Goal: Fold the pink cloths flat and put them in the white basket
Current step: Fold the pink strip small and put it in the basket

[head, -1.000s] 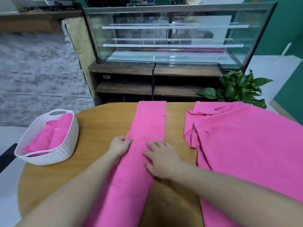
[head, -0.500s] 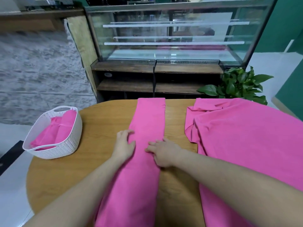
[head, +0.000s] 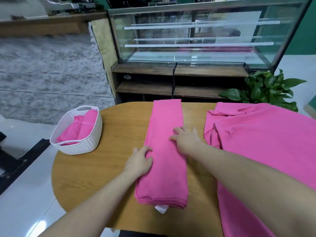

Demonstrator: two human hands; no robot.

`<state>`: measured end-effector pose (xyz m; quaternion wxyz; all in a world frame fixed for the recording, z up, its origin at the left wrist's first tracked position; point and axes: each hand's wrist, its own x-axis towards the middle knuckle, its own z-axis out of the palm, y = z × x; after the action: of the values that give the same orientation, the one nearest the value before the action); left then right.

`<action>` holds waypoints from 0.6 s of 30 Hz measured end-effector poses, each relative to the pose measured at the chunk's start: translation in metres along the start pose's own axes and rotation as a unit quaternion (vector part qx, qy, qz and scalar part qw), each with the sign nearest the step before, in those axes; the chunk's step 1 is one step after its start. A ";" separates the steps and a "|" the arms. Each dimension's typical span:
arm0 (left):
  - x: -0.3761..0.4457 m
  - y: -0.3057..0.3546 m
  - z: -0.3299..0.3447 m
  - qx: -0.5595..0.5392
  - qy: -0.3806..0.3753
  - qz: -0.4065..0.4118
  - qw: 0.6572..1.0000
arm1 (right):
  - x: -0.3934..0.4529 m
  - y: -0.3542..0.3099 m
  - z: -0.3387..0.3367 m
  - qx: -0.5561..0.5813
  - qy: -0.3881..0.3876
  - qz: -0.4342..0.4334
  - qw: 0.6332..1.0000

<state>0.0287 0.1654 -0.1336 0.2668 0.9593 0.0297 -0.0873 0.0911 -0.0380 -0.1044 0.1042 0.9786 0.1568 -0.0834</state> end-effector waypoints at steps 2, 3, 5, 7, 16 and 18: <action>-0.004 0.000 0.002 -0.032 -0.009 0.008 0.999 | -0.015 -0.006 0.012 0.034 0.056 -0.020 0.998; -0.006 0.001 0.003 -0.058 -0.018 0.016 0.998 | -0.023 -0.009 0.018 0.045 0.072 -0.033 0.996; -0.011 0.005 0.006 -0.103 -0.038 0.035 0.993 | -0.039 -0.012 0.029 0.051 0.092 -0.062 0.993; -0.019 0.008 0.011 -0.128 -0.043 0.047 0.990 | -0.054 -0.014 0.035 0.060 0.107 -0.078 0.989; -0.074 0.017 0.025 -0.259 -0.051 0.012 0.964 | -0.122 -0.020 0.029 0.187 0.129 -0.136 0.964; -0.084 0.016 0.030 -0.299 -0.052 -0.026 0.953 | -0.138 -0.024 0.027 0.244 0.139 -0.158 0.947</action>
<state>-0.0569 0.1355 -0.1358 0.5400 0.8288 0.0652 -0.1315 -0.0498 -0.0616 -0.1076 -0.1748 0.9387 0.2970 0.0027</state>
